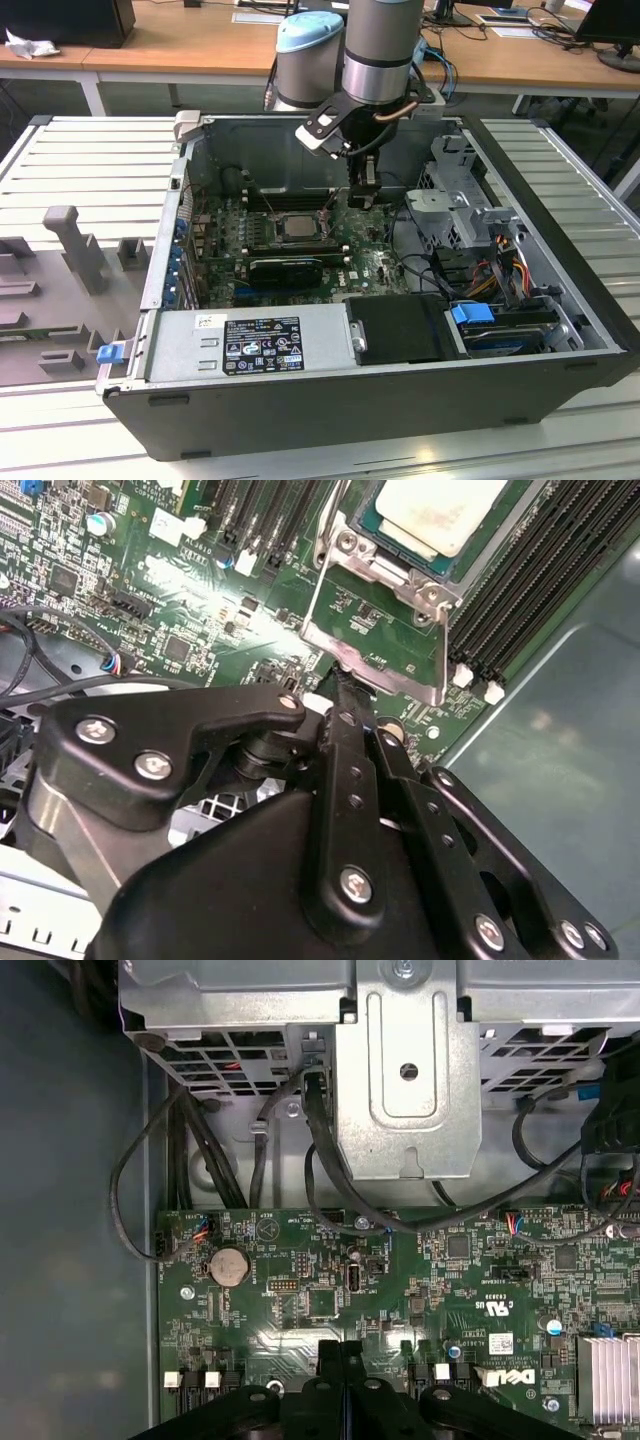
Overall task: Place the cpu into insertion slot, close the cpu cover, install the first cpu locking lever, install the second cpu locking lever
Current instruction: 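Close the cpu cover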
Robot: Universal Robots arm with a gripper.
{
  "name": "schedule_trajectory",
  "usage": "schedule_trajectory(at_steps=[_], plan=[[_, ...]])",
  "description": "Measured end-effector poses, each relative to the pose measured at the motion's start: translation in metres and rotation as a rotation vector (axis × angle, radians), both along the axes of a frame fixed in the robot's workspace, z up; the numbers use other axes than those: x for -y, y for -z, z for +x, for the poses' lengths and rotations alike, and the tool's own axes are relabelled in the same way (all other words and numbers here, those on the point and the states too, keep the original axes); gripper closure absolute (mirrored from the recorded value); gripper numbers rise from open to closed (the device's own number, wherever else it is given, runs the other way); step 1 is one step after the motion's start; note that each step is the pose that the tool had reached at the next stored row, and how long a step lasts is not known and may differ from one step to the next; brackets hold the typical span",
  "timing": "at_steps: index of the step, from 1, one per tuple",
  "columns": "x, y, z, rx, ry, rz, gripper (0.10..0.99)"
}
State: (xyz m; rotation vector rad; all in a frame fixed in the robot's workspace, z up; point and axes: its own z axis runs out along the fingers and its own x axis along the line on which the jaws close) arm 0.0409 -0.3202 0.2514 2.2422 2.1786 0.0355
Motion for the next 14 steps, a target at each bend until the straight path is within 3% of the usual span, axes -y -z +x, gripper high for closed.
schedule_trajectory(at_steps=[14], plan=[[0.0000,0.0000,-0.0056,0.0000,0.000,0.000,0.980]])
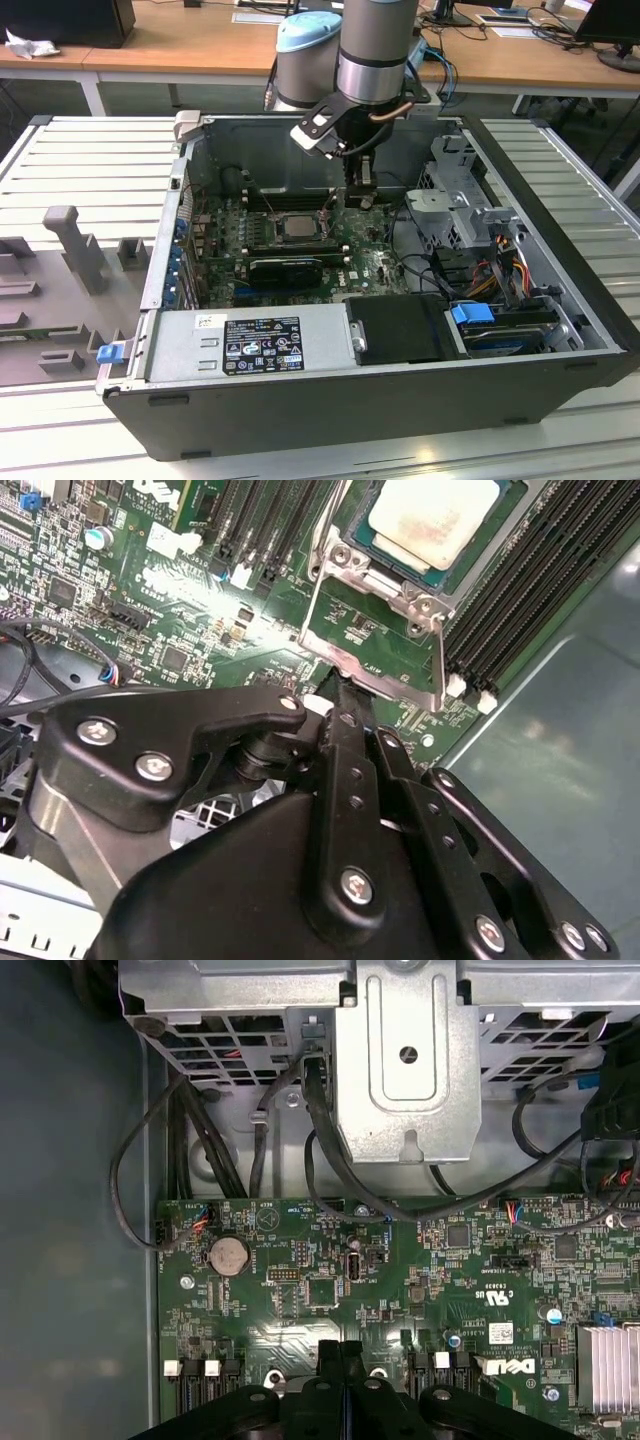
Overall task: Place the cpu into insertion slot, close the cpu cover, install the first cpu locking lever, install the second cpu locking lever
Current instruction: 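Close the cpu cover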
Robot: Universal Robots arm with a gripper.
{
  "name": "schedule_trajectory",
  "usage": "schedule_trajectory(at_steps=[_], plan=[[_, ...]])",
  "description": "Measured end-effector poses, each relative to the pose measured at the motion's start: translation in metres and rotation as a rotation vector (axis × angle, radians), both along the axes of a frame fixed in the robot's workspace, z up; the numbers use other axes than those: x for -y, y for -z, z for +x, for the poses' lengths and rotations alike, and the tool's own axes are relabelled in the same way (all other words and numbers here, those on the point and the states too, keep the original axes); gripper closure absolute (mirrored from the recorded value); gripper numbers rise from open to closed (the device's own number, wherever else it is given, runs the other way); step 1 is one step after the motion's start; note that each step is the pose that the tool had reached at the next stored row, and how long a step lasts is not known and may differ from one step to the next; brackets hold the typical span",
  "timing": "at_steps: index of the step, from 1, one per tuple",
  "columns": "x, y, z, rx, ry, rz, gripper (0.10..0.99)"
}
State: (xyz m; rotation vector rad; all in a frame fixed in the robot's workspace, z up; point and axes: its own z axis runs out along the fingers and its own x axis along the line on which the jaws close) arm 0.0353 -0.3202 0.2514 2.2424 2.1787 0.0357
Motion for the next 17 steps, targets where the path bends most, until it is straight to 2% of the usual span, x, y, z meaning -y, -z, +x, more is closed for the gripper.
schedule_trajectory(at_steps=[8,17], plan=[[0.0000,0.0000,-0.0026,0.0000,0.000,0.000,0.980],[0.0000,0.0000,-0.0112,0.0000,0.000,0.000,0.980]])
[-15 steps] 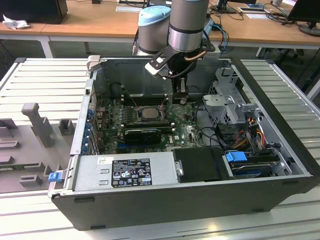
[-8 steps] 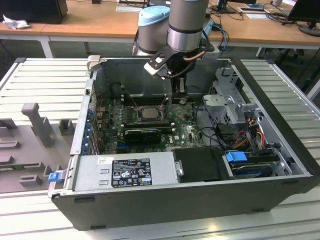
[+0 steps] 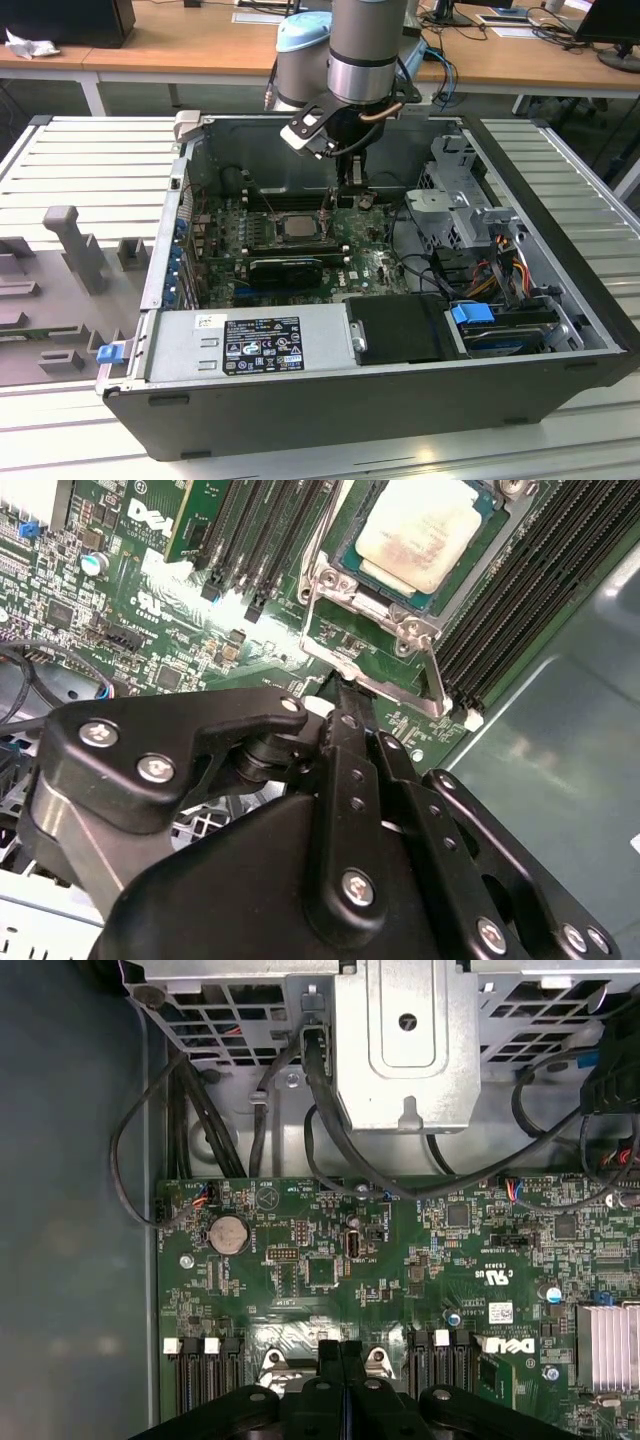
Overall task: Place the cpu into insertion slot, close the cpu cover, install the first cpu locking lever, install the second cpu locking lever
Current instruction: 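Close the cpu cover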
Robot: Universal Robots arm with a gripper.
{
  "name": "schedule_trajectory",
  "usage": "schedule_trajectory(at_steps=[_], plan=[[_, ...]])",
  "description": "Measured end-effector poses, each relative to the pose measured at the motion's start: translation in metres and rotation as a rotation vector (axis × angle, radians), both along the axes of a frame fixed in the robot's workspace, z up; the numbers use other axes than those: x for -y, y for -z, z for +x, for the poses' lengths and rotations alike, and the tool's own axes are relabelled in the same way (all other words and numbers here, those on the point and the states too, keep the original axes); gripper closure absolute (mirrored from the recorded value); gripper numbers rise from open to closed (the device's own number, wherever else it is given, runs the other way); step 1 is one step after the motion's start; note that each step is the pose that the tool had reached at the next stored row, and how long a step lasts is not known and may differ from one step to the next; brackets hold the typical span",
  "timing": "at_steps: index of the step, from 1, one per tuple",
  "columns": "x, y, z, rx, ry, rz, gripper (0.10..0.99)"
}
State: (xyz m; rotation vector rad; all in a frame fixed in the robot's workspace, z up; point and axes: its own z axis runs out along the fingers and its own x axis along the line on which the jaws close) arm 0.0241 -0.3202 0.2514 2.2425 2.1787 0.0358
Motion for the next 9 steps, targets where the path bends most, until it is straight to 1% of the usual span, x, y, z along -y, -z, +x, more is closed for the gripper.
schedule_trajectory(at_steps=[2,4,7,9], plan=[[0.0000,0.0000,-0.0015,0.0000,0.000,0.000,0.980],[0.0000,0.0000,-0.0062,0.0000,0.000,0.000,0.980],[0.0000,0.0000,-0.0098,0.0000,0.000,0.000,0.980],[0.0000,0.0001,-0.0148,0.0000,0.000,0.000,0.980]])
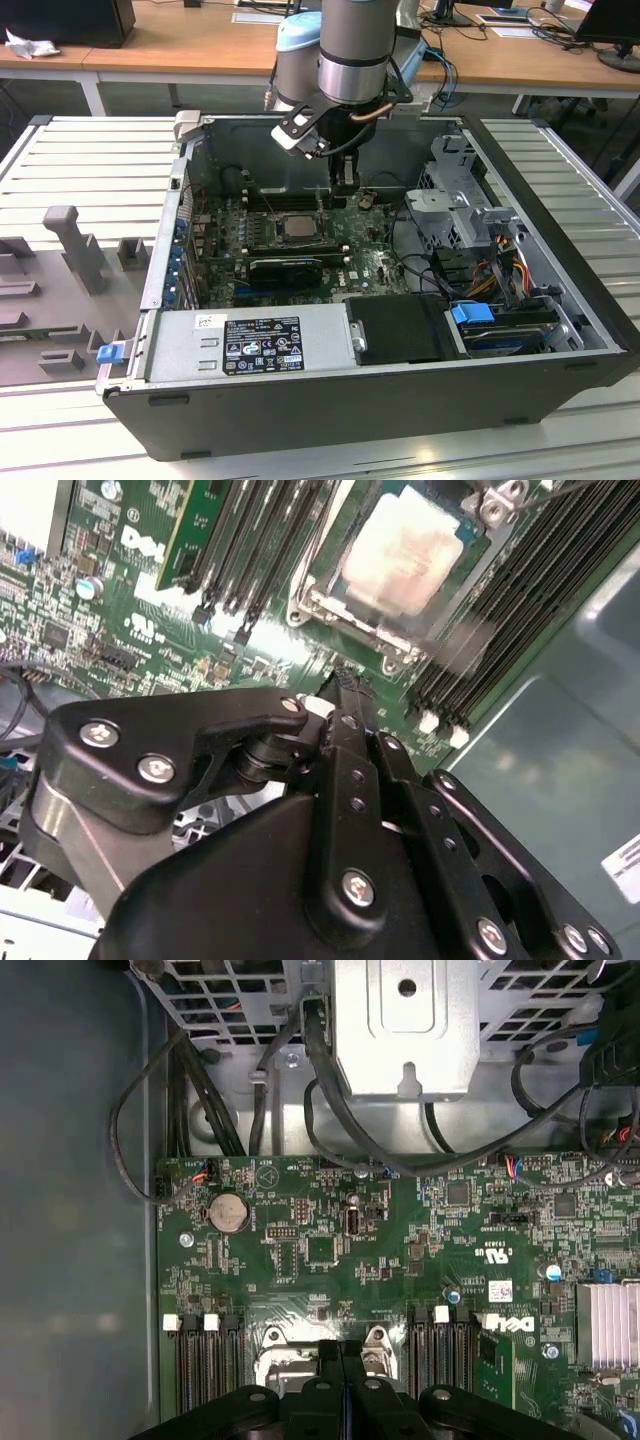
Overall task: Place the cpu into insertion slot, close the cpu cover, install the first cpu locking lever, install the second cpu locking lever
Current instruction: 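Close the cpu cover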
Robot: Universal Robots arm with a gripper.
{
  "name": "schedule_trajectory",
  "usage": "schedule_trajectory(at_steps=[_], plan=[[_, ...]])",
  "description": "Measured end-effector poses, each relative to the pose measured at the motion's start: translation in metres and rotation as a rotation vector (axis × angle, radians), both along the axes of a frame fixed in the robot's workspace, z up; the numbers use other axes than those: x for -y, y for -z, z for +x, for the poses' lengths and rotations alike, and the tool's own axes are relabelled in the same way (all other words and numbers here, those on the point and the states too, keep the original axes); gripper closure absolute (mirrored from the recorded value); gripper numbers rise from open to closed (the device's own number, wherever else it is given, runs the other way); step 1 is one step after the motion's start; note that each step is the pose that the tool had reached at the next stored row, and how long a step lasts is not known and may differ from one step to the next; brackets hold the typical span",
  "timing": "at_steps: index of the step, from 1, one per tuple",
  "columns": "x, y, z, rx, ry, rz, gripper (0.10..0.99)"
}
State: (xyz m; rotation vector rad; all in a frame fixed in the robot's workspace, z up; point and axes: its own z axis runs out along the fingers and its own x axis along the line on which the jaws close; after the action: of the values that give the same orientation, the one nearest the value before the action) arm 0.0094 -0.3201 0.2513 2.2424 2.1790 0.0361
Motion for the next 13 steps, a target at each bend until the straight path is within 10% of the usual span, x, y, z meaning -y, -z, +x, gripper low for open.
schedule_trajectory(at_steps=[8,13], plan=[[0.0000,0.0131,-0.0165,-0.0005,0.000,0.000,0.980],[0.0000,0.0203,-0.0308,-0.0104,-0.013,0.001,0.980]])
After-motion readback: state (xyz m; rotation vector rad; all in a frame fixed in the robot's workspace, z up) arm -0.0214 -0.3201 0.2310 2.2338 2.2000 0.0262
